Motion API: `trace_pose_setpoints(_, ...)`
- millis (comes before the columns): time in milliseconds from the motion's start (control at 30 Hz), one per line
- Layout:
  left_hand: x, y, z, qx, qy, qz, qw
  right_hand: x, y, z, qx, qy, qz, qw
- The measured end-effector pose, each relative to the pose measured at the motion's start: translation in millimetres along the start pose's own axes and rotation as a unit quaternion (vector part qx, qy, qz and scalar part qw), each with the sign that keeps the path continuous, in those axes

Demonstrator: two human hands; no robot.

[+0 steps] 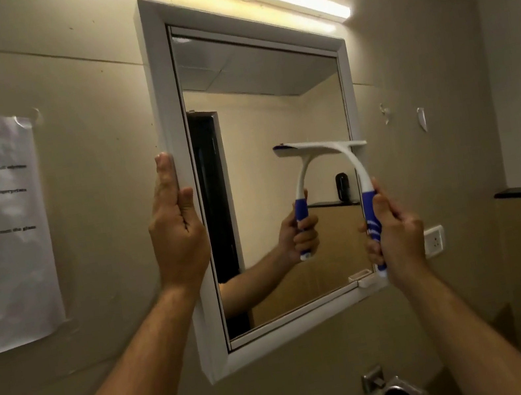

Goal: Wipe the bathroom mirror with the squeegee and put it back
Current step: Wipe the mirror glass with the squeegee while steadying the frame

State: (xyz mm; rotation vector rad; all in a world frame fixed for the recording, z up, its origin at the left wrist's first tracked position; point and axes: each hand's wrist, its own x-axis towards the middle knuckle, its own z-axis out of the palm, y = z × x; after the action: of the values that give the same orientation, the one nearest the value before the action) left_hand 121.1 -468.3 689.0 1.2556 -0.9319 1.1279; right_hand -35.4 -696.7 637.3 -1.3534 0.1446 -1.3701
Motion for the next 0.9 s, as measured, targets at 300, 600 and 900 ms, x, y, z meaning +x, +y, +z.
trace_pose_setpoints(300,-5,1,-1,-0.001,0.007,0.0,1.0,-40,33,-23,-0.007,0.003,0.049,0.999)
trace_pose_setpoints(600,-7,1,-1,-0.009,0.006,-0.001,1.0,-9,-10,-10,-0.033,0.017,0.015,0.999)
trace_pose_setpoints(900,-10,0,-1,-0.023,0.009,0.007,1.0,-55,31,-26,-0.031,0.014,0.062,0.998)
